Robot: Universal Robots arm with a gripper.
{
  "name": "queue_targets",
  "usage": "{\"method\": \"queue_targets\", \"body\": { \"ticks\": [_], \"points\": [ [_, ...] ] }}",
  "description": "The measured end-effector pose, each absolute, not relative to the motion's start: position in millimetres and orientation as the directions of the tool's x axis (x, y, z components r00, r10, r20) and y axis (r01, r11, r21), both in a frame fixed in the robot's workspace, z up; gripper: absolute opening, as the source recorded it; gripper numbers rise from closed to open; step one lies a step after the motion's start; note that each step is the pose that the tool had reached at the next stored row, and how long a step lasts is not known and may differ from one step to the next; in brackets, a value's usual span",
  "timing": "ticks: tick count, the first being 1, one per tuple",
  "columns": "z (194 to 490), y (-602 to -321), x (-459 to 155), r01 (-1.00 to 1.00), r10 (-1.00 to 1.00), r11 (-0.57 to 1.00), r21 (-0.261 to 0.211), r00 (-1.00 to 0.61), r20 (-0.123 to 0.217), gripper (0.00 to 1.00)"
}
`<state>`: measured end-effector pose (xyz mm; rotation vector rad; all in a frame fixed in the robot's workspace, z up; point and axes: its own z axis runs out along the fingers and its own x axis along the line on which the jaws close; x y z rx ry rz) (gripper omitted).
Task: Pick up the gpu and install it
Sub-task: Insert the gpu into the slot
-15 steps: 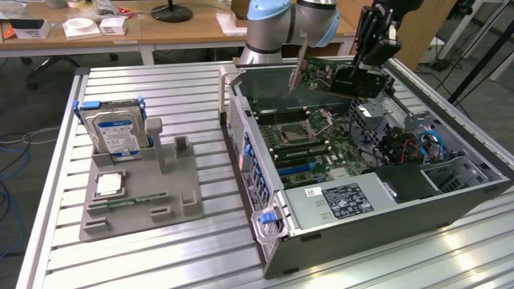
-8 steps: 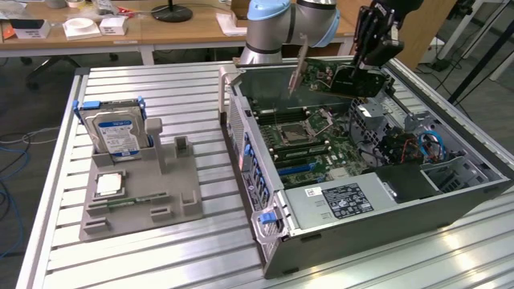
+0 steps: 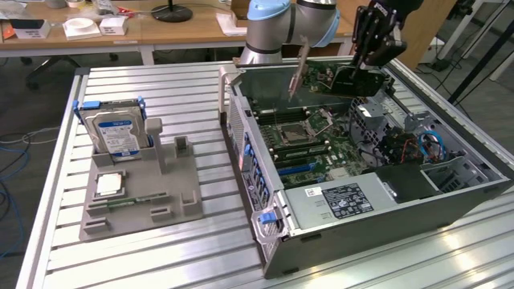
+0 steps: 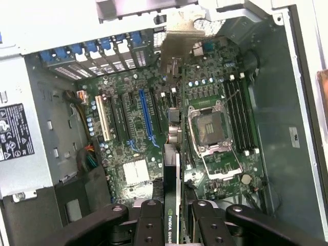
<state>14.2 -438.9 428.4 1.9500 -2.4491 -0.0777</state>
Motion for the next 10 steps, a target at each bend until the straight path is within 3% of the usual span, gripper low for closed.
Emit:
{"method": "queue_targets", "body": {
  "ticks": [10],
  "points": [
    [428.4,-438.9,14.2,-0.991,-0.992,0.124,0.045,-0.125,-0.023,0.26]
  ]
}}
